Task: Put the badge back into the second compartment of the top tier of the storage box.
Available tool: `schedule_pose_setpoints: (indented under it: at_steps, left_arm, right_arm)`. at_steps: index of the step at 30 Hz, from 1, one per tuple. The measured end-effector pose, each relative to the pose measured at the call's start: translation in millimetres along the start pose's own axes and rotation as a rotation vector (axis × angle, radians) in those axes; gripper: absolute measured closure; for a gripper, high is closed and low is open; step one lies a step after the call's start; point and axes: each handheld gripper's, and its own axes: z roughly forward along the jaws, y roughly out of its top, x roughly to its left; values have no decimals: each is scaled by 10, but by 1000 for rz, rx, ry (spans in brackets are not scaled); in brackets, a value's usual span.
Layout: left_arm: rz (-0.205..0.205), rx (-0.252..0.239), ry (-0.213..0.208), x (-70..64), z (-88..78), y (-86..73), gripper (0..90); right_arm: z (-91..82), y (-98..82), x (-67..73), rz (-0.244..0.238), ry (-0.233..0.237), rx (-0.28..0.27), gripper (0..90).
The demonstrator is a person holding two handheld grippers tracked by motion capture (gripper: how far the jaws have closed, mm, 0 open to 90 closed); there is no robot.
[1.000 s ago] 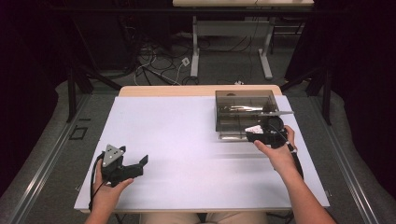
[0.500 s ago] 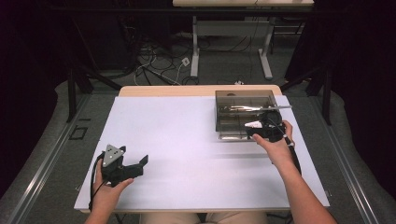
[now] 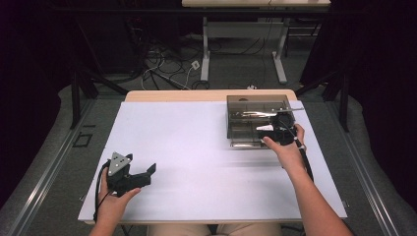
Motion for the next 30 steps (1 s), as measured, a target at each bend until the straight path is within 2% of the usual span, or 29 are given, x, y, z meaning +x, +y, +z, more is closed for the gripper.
schedule_pose_setpoints:
  at_steps: [9,18,24,27,30]
  left_arm:
    - [7,-1,3,7,-3,2,72]
    - [-4,-2,2,9,-2,2,72]
    - [-9,5,-2,19,2,0,72]
    - [-11,5,1,26,0,-3,72]
    - [-15,8,0,28,-9,-9,72]
  right_arm:
    - [65,42,46,-1,-3,14,330]
    - [140,62,65,16,-4,15,330]
    - [185,60,60,15,1,41,322]
    - [201,57,70,2,14,30,234]
    - [190,59,74,-7,11,21,218]
